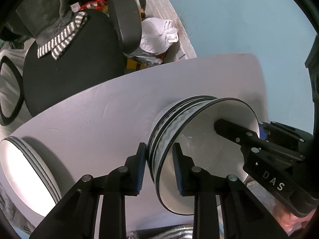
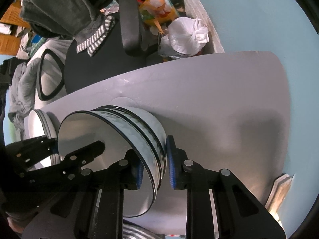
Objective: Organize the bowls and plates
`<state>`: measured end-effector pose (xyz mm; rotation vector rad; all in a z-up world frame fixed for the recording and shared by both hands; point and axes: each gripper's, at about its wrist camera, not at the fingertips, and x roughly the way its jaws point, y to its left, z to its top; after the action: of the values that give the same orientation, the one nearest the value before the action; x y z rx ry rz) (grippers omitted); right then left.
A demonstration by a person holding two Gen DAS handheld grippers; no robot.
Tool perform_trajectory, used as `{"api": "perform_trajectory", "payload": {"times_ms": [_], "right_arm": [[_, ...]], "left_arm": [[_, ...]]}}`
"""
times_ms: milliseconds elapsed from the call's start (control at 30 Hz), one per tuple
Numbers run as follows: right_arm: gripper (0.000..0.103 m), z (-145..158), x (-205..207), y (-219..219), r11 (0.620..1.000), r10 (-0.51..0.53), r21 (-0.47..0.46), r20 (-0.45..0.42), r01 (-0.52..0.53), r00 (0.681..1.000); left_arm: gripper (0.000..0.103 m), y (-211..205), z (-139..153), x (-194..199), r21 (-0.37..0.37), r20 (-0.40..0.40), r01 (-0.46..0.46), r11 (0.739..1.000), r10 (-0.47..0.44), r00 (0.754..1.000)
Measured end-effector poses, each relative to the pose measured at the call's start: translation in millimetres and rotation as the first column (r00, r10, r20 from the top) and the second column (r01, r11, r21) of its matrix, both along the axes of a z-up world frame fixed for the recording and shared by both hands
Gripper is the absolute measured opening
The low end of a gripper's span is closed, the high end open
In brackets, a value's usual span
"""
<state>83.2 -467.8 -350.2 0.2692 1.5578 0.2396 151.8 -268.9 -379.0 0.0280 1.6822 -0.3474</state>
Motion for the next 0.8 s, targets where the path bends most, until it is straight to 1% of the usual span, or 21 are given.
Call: {"api": "perform_trajectory", "payload": {"times_ms": [133, 200, 267, 367, 433, 467, 500, 567, 633, 767, 800], "right_arm": [[0.02, -3, 4, 0, 1.0, 0.014, -0.011, -0.016, -0.014, 1.0], [0.019, -8, 6, -3, 1.0, 0.009, -0.013, -0.043, -0.009, 0.999], [0.019, -10, 5, -6, 1.0, 0.008, 0.004, -0.057, -0.007, 0.998], [0.019, -12, 3, -11, 0.999, -0.002, 0.04, -0.076, 0.005, 0.997], [0.019, -13, 2, -12, 0.999, -0.002, 0.051, -0.085, 0.006, 0.996], [0.019, -14, 2, -12, 0.998, 0.0, 0.055, -0.092, 0.005, 0.996], [0.02, -14, 2, -12, 0.998, 0.001, 0.058, -0.097, 0.004, 0.995], [0.021, -14, 1, -12, 0.998, 0.006, 0.059, -0.099, 0.0, 0.995], [0.027, -14, 1, -13, 0.999, 0.012, 0.053, -0.1, -0.006, 0.995], [0.03, -18, 2, -18, 0.996, -0.001, 0.089, -0.114, 0.011, 0.993], [0.03, -19, 2, -19, 0.995, -0.003, 0.097, -0.117, 0.014, 0.993]], "left_arm": [[0.024, -2, -2, 1, -0.006, 0.014, 0.024, 1.0, -0.024, 1.0], [0.024, -3, -4, 0, -0.007, -0.007, 0.043, 0.999, -0.043, 0.999], [0.024, -5, -7, -1, -0.012, -0.03, 0.059, 0.998, -0.059, 0.998], [0.024, -3, -8, -1, -0.022, -0.049, 0.049, 0.999, -0.05, 0.998], [0.028, -2, -10, 1, -0.03, -0.076, 0.042, 0.999, -0.044, 0.996], [0.03, -2, -12, 3, -0.039, -0.089, 0.038, 0.999, -0.041, 0.995], [0.035, -2, -13, 4, -0.038, -0.093, 0.039, 0.999, -0.042, 0.995], [0.041, -2, -14, 5, -0.035, -0.093, 0.041, 0.999, -0.045, 0.995], [0.041, -1, -15, 6, -0.045, -0.101, 0.033, 0.998, -0.038, 0.994], [0.041, -3, -17, 6, -0.058, -0.109, 0.035, 0.998, -0.041, 0.993], [0.037, -4, -16, 6, -0.063, -0.107, 0.039, 0.997, -0.045, 0.993]]}}
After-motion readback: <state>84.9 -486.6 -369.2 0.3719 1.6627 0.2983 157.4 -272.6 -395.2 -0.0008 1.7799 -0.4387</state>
